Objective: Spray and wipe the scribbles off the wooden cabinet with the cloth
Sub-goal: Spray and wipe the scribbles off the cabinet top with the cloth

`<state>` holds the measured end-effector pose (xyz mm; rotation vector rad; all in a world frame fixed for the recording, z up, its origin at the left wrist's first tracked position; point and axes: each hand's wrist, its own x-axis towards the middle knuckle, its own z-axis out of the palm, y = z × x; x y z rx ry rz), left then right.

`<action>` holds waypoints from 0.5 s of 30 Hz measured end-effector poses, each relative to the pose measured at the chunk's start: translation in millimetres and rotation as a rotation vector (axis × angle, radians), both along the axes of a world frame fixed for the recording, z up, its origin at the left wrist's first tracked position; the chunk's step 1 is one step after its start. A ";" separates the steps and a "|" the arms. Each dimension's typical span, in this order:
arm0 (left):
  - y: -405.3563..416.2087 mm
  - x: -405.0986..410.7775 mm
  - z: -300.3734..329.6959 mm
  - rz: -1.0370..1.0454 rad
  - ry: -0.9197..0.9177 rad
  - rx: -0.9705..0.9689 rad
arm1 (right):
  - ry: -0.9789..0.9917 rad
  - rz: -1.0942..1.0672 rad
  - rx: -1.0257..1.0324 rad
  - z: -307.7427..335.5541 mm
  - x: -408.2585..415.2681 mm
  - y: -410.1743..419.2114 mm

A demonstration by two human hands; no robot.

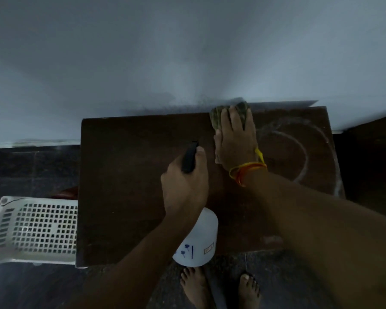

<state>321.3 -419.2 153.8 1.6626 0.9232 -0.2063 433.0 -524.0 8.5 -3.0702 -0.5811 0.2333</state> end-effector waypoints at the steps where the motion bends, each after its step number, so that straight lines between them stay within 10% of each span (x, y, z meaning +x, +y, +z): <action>1: -0.2 -0.8 0.4 0.003 -0.003 0.000 | -0.008 -0.008 0.013 1.3 7.7 2.4; 15: -2.1 2.7 6.2 -0.003 -0.056 0.006 | 0.052 0.027 0.013 0.9 -50.5 -13.1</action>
